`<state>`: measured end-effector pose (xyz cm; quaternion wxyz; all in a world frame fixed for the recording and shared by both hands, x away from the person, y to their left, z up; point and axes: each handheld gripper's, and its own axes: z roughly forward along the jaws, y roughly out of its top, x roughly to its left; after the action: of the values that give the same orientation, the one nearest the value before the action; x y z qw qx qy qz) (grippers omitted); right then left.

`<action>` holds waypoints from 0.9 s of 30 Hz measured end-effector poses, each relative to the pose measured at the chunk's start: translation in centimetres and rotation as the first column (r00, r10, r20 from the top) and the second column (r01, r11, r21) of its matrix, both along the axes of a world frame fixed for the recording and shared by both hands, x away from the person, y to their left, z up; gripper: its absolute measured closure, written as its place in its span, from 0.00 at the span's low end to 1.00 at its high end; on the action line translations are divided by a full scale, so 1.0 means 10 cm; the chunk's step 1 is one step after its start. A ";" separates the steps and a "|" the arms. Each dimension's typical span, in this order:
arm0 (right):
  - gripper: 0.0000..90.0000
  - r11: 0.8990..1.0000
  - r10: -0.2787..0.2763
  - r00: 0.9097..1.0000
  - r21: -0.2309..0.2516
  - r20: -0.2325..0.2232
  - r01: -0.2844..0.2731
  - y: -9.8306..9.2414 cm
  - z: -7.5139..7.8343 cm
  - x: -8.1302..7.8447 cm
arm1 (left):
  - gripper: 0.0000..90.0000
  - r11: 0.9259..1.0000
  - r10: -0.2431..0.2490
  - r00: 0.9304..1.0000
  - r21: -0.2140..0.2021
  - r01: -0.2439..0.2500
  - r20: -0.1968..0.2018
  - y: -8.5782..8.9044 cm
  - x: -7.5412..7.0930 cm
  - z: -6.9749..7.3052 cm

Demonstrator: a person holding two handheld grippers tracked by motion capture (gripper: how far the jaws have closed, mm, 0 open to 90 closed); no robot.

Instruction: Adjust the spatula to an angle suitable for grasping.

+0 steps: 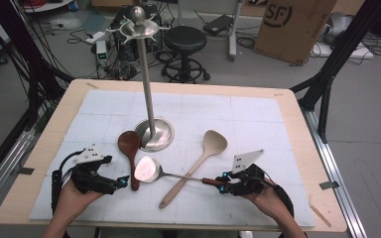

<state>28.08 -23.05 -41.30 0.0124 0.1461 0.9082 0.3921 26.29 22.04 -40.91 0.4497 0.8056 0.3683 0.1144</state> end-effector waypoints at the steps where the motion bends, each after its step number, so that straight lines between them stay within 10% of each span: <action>1: 0.81 1.000 0.002 1.000 0.003 0.004 -0.002 0.00 0.02 0.01 | 0.02 1.000 -0.005 1.000 0.002 0.005 -0.001 -0.02 0.00 0.00; 27: 0.81 0.999 0.045 0.999 0.019 0.000 -0.045 0.05 0.33 0.12 | 0.05 0.988 -0.144 0.989 0.057 0.145 -0.017 -0.40 0.02 0.05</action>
<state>29.32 -22.57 -38.01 0.0019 0.1257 0.9076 0.4006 26.46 18.07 -40.41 0.4308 0.8437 0.3082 0.0871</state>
